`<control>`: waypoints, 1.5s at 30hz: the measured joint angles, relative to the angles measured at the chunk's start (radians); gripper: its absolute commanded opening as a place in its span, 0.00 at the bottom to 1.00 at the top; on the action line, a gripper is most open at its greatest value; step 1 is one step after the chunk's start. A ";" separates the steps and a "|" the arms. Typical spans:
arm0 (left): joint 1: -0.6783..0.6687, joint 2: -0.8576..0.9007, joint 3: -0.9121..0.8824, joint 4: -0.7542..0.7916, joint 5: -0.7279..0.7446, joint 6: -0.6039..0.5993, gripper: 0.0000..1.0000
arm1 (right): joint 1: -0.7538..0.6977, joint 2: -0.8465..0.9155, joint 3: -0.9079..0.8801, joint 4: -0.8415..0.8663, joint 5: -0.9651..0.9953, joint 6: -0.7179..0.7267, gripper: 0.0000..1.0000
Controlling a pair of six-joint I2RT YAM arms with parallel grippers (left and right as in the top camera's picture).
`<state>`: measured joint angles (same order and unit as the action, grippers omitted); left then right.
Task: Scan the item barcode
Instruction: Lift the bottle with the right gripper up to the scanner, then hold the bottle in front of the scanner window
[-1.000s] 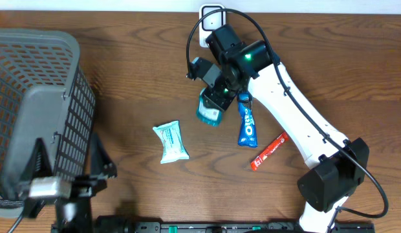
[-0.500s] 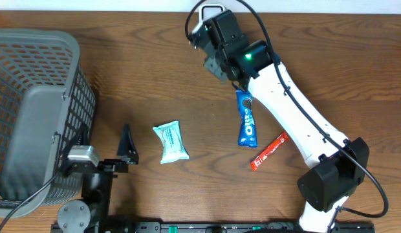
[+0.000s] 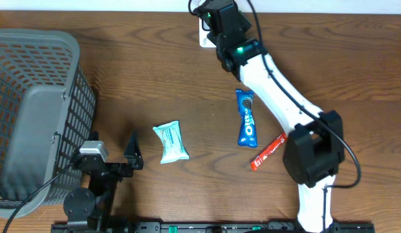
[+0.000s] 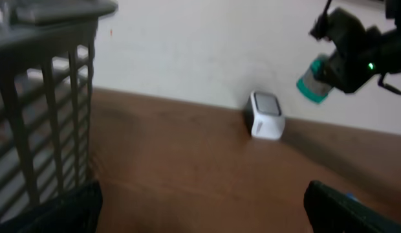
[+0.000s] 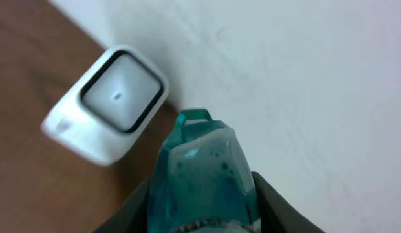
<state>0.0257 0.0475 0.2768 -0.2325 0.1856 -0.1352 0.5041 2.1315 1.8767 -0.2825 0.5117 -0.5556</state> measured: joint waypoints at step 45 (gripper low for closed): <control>0.000 0.000 0.000 -0.222 0.000 0.000 1.00 | 0.045 0.280 0.000 0.616 0.132 -0.356 0.17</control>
<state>0.0257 0.0475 0.2764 -0.4549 0.1856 -0.1352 0.5491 2.4119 1.8767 0.3332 0.6437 -0.9119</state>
